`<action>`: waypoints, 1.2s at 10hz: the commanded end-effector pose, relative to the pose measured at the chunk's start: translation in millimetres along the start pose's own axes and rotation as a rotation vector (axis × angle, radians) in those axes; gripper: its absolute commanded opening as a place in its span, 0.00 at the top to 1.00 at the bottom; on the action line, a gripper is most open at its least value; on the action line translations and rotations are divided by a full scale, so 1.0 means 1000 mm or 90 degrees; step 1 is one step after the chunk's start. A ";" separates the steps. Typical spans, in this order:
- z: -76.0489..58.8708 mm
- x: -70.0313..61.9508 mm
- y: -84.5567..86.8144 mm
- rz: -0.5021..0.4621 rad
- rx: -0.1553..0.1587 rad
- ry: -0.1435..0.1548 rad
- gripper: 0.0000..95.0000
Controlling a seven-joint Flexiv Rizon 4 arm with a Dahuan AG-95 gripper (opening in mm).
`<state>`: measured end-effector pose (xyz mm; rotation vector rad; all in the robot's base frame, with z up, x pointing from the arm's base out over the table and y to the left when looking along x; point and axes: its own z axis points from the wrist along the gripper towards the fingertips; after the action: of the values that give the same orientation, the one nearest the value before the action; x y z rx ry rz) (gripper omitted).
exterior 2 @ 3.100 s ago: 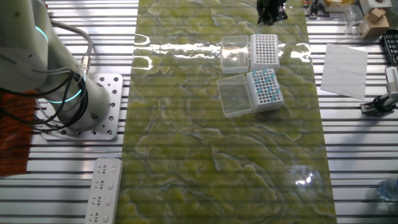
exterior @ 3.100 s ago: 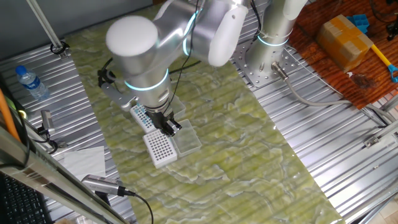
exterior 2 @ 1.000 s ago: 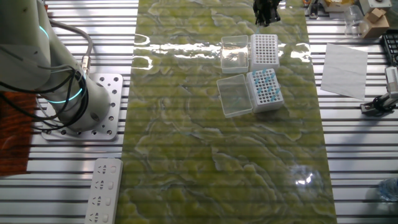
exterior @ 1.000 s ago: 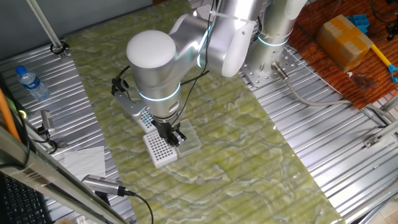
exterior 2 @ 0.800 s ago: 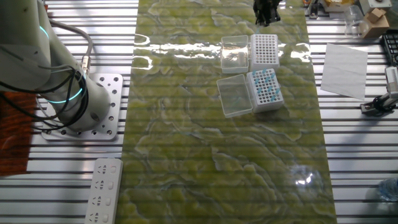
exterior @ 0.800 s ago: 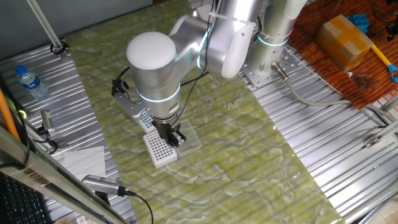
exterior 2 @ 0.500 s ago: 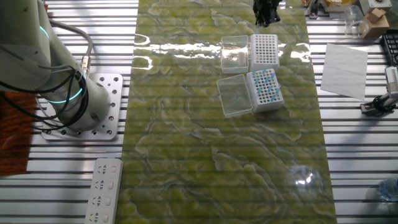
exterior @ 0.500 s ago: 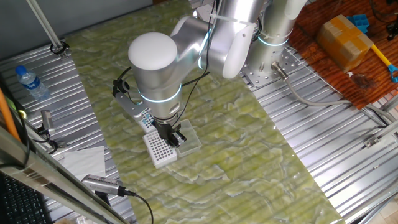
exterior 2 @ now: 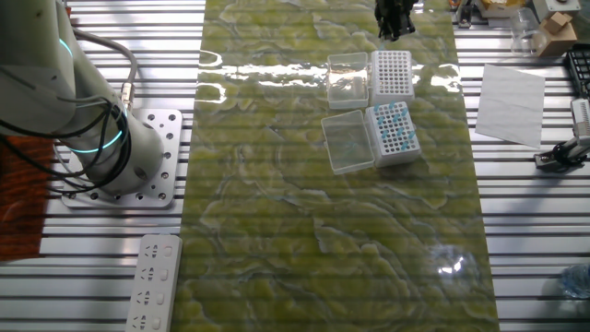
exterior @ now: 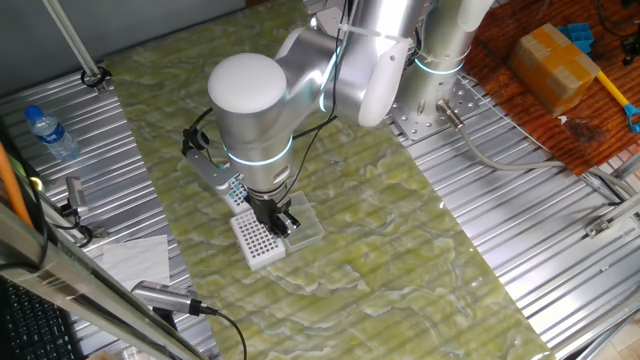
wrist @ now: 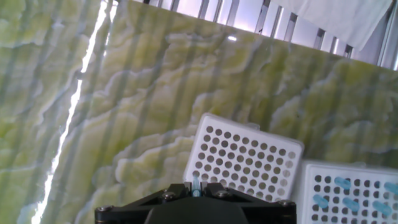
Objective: Transfer all medium pipette tips from one holder to another
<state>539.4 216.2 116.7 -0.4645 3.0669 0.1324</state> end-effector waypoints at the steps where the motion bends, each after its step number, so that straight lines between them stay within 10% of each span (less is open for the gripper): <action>1: 0.001 0.000 -0.001 -0.030 0.008 -0.002 0.60; 5: -0.003 0.008 -0.011 -0.090 0.026 0.009 0.60; 12: -0.014 0.064 -0.096 -0.219 0.027 0.020 0.60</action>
<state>507.6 109.3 121.2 -0.9709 2.9588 0.0506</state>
